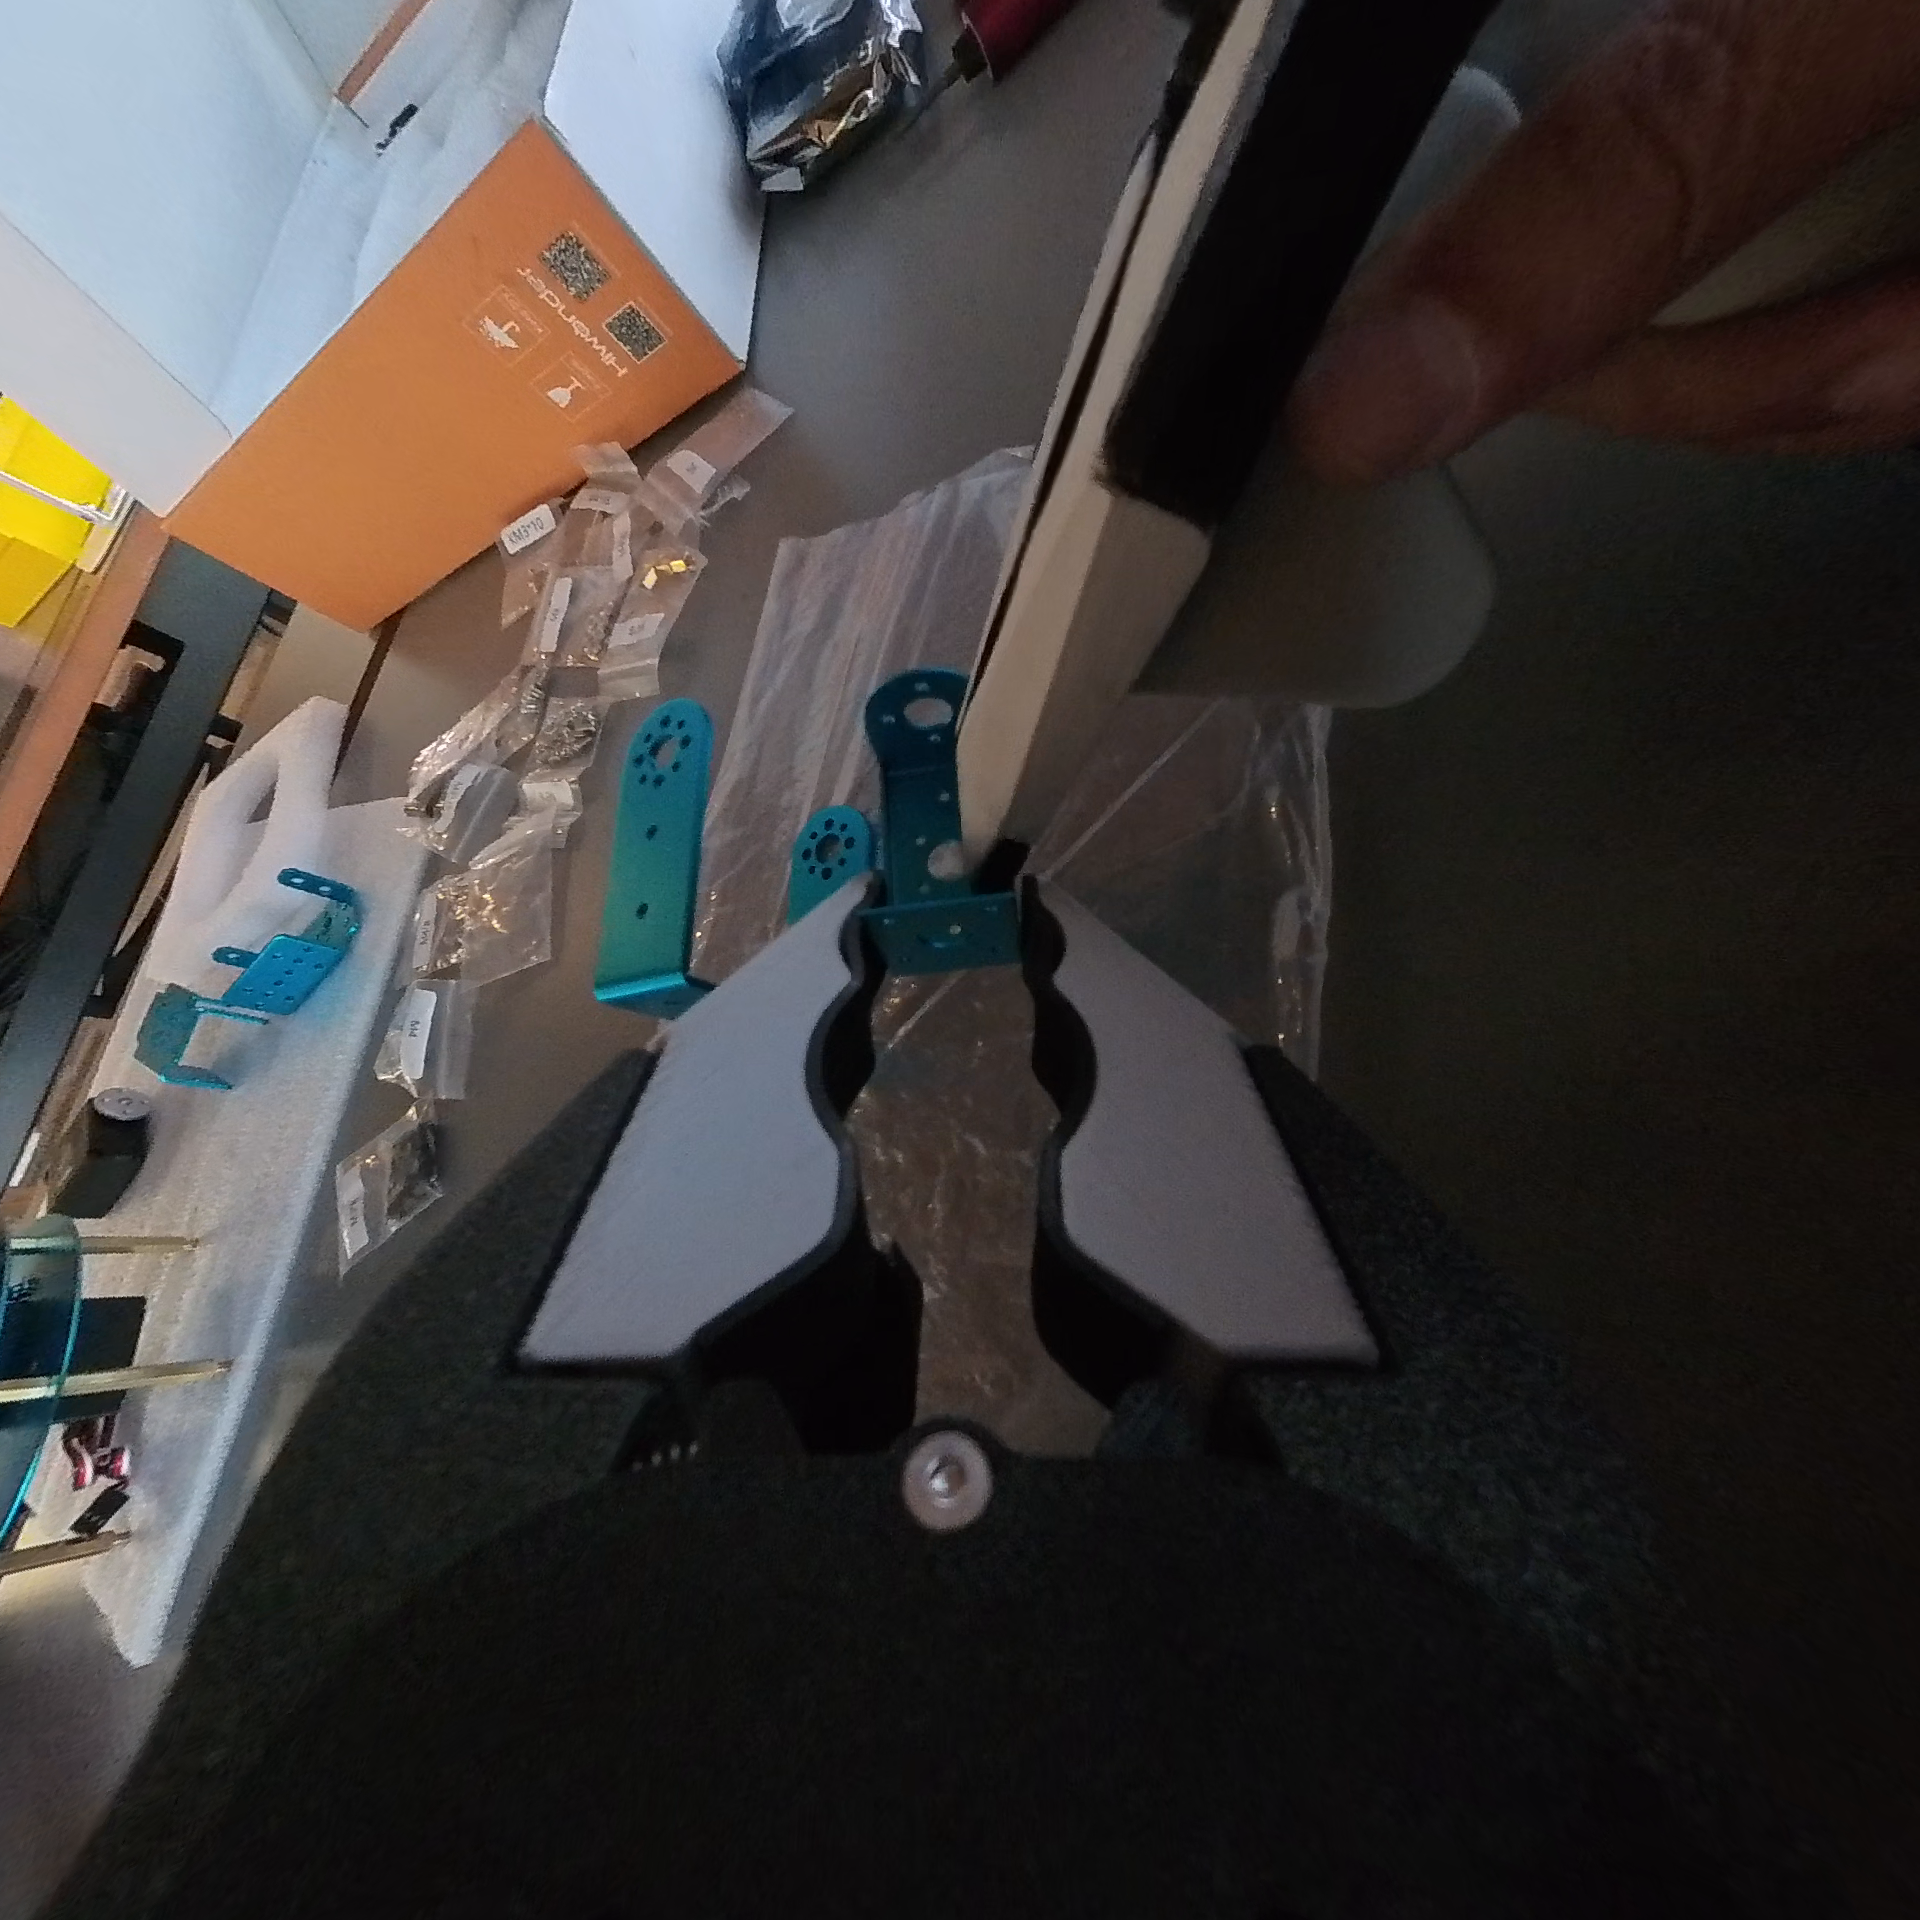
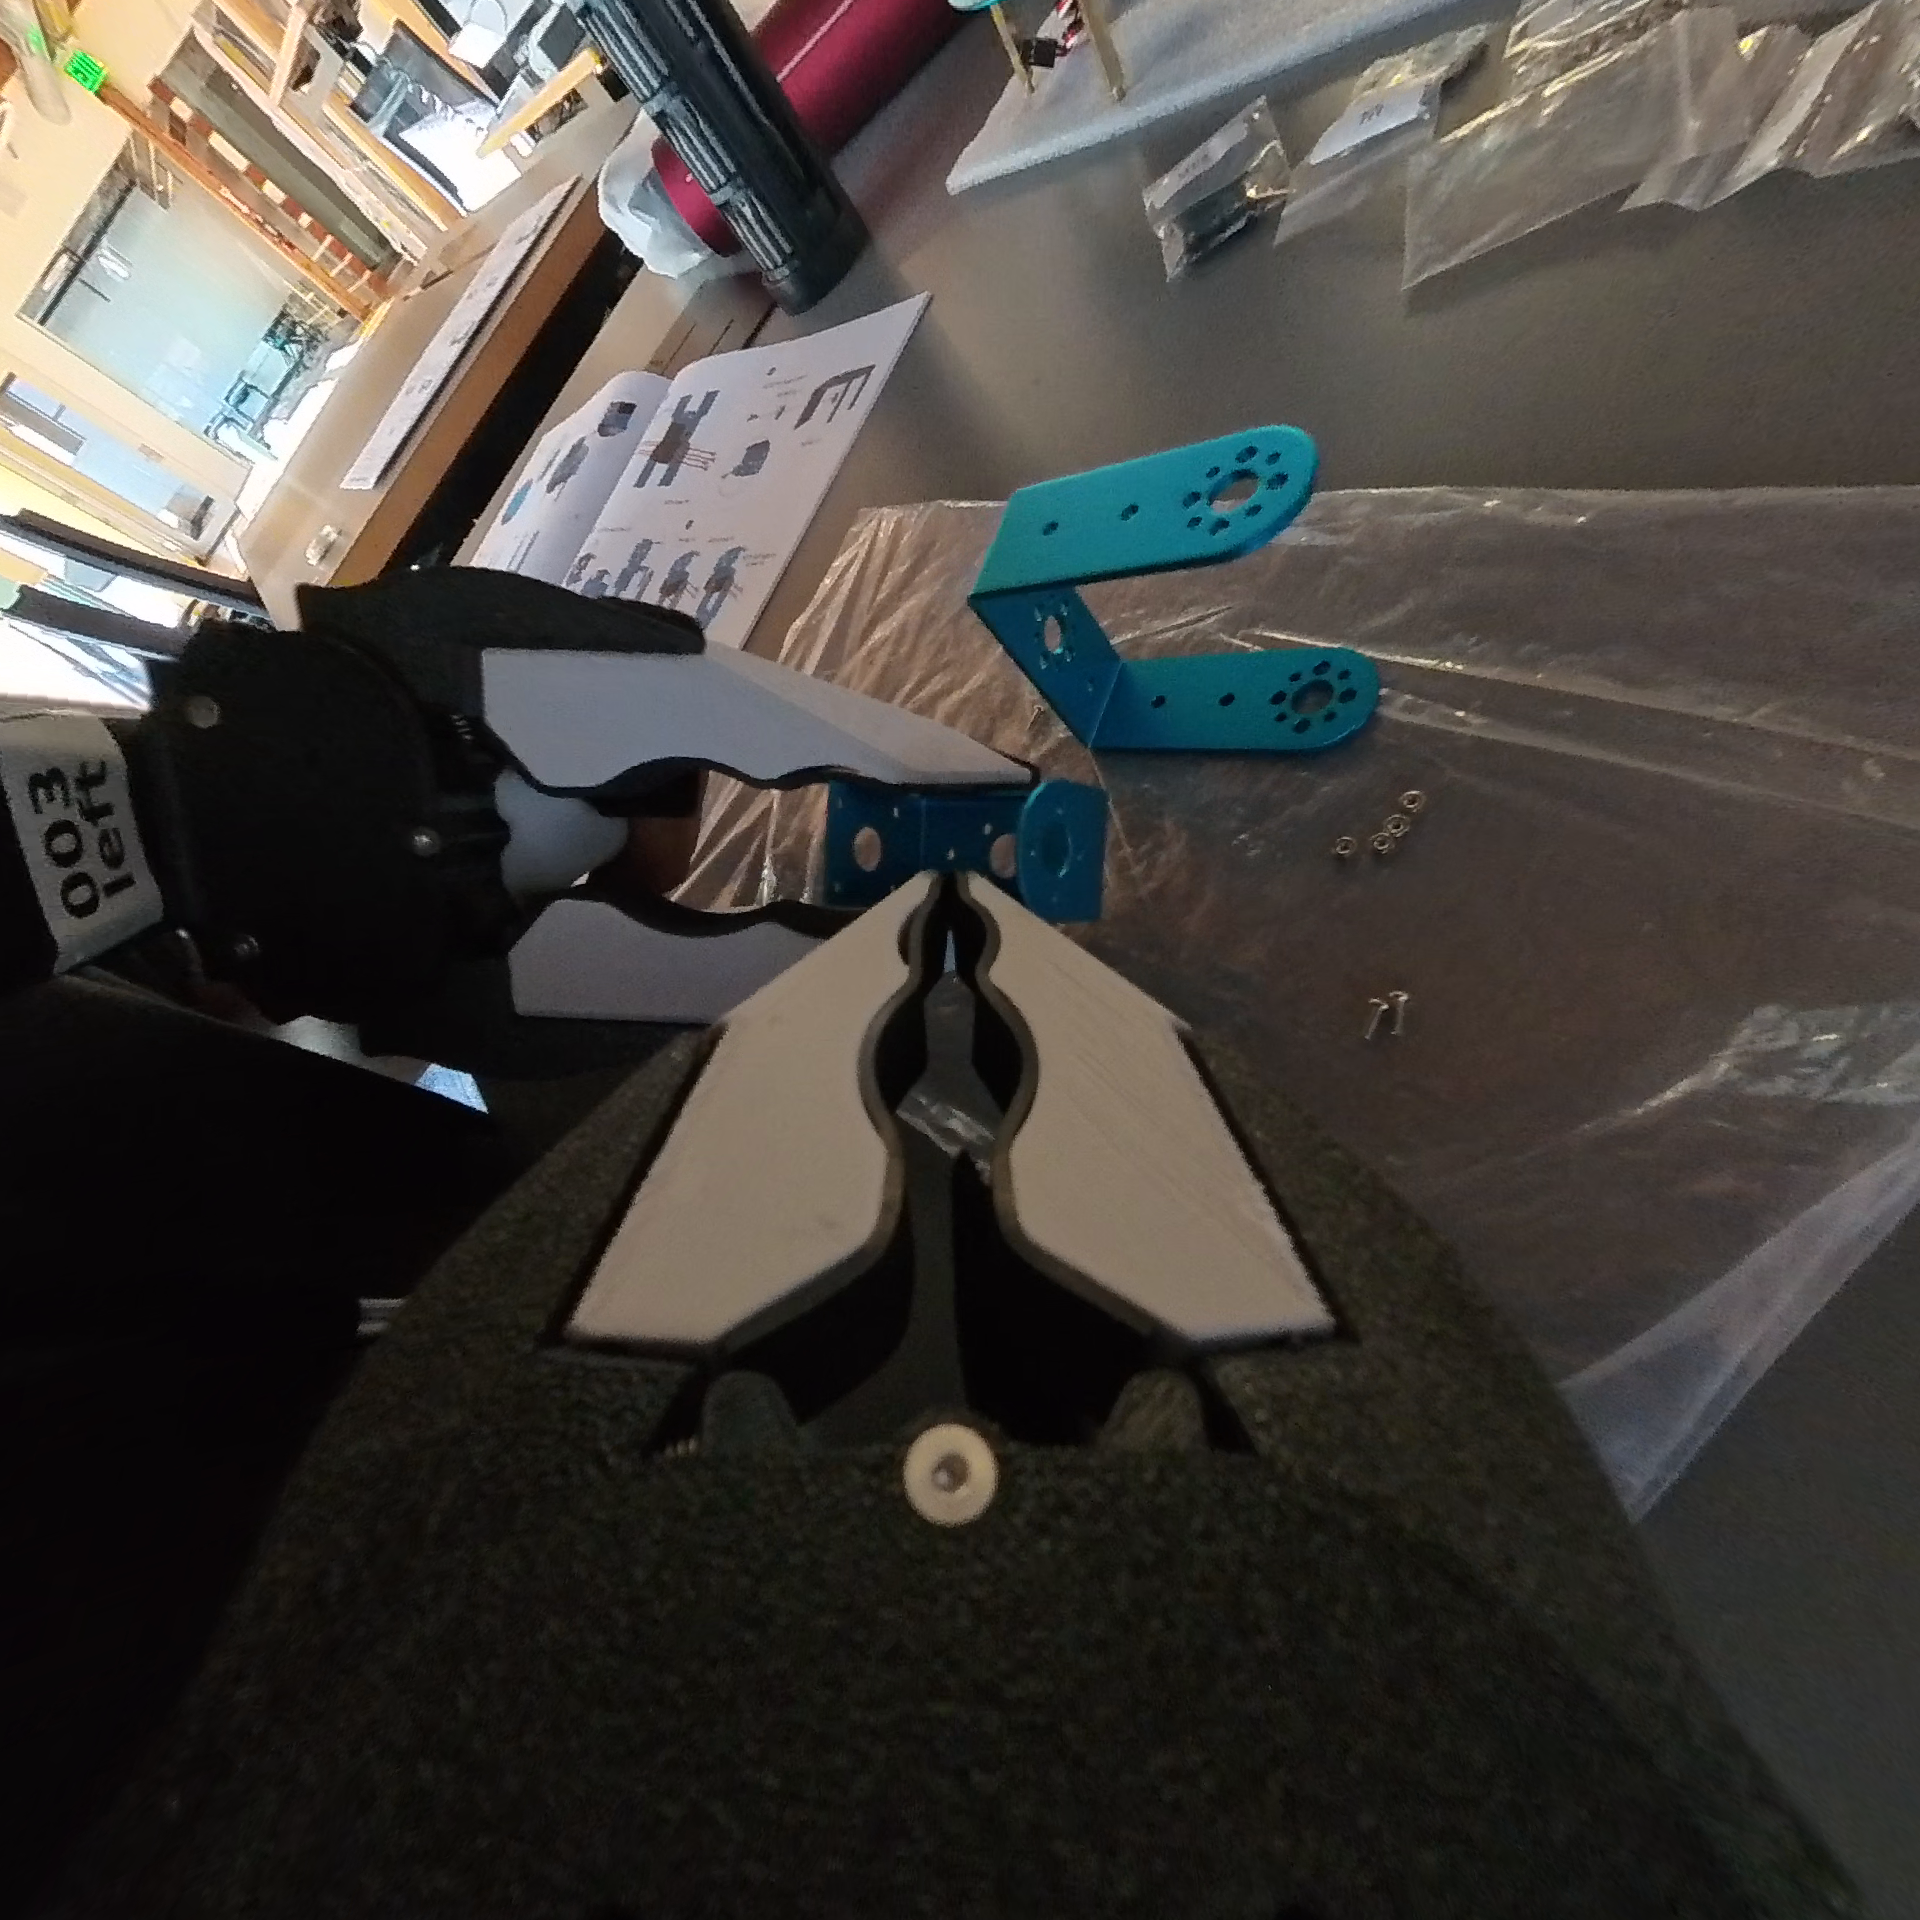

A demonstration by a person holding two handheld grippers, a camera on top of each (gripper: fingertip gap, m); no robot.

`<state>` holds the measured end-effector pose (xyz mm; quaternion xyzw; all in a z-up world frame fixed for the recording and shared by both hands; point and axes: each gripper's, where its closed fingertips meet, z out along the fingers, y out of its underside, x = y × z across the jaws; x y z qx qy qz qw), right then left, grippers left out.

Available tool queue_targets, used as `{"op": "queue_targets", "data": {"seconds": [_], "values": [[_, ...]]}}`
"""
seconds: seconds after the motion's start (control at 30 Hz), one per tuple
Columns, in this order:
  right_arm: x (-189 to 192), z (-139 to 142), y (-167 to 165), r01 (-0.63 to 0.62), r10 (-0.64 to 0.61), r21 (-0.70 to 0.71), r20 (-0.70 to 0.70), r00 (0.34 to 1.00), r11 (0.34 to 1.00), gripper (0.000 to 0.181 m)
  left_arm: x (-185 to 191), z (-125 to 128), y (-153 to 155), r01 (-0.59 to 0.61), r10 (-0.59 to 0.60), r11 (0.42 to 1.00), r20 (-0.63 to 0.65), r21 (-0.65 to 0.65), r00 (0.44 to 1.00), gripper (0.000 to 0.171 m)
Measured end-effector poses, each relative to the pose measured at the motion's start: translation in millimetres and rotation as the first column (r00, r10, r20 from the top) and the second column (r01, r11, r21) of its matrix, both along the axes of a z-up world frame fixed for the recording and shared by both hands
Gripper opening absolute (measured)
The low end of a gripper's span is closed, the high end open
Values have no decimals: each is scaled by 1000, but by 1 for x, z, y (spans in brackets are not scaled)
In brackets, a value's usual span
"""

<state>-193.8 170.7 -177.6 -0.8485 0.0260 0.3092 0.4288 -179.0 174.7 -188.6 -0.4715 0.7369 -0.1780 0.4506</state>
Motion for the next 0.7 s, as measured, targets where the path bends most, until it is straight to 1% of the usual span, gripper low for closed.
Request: {"op": "queue_targets", "data": {"seconds": [0.23,0.33,0.4,0.43,0.47,0.53,0.63,0.67,0.7], "values": [[1,0,0,4,-4,2,10,1000,1000,0,0,-1,1,-3,3,1000,0,4,1000,24],[2,9,0,-5,4,58,22,1000,998,0,-1,-3,2,-6,6,1000,-8,6,1000,24],[3,16,-1,-25,18,104,74,997,994,0,-1,-5,2,-8,8,1000,-13,6,1000,24],[4,16,-2,-39,24,119,126,992,992,0,-2,-5,2,-9,9,1000,-14,5,1000,24],[3,14,-4,-70,45,127,188,981,989,5,-2,-6,2,-10,10,1000,-15,4,1000,24],[3,9,-9,-142,91,127,341,936,982,16,-2,-6,3,-12,12,1000,-15,3,1000,24],[2,3,-16,-249,133,136,561,817,959,21,-3,-5,4,-15,15,1000,-11,-11,1000,24],[0,1,-17,-271,143,127,600,787,954,23,-3,-4,3,-15,14,1000,-9,-22,1000,24],[-4,0,-18,-288,154,121,620,769,950,29,-3,-4,3,-14,14,999,-7,-34,1000,24]]}}
